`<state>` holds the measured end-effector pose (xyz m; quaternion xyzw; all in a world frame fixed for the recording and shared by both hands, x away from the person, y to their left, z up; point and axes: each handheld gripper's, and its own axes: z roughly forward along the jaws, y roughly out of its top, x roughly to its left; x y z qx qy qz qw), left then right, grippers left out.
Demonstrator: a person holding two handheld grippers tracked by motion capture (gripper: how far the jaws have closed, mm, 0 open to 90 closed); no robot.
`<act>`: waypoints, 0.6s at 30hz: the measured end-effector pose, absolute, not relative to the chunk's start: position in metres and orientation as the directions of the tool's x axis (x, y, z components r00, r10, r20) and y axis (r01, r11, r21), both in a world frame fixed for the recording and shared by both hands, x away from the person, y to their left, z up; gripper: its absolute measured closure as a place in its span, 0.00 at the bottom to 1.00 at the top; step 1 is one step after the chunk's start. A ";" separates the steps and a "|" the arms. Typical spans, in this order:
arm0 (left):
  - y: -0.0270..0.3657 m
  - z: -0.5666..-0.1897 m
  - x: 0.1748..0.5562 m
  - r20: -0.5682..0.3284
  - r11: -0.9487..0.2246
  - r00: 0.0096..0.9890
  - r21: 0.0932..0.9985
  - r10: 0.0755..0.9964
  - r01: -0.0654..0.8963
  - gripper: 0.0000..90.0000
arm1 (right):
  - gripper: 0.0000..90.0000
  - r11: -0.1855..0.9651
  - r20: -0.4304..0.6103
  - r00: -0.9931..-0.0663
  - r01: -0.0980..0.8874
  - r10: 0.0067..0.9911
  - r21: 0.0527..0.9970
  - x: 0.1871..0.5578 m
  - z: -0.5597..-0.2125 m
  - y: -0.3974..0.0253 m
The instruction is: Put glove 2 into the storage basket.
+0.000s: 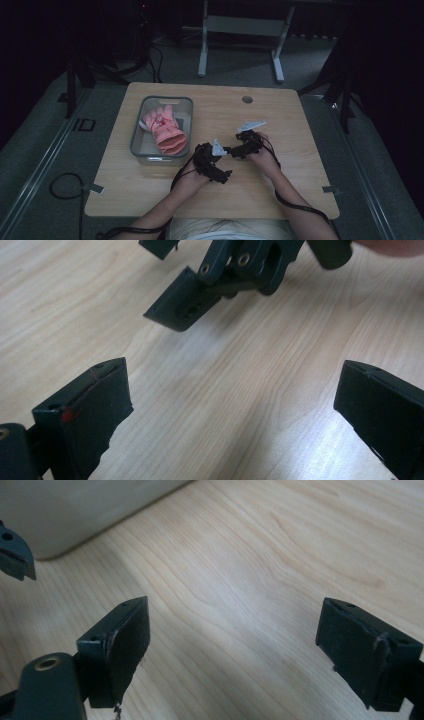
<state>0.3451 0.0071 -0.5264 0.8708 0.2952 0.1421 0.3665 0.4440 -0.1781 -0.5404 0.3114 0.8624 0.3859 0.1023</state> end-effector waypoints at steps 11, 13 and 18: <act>0.002 -0.549 0.340 0.037 -0.592 0.797 0.690 0.603 0.416 0.02 | 0.15 0.516 0.052 -0.781 0.460 0.623 0.723 0.439 -0.550 -0.183; 0.003 -0.551 0.340 0.037 -0.591 0.795 0.690 0.605 0.417 0.02 | 0.16 0.512 0.051 -0.780 0.457 0.623 0.727 0.439 -0.550 -0.183; 0.006 -0.554 0.340 0.017 -0.571 0.790 0.700 0.613 0.429 0.02 | 0.16 0.509 0.051 -0.777 0.459 0.628 0.728 0.438 -0.552 -0.184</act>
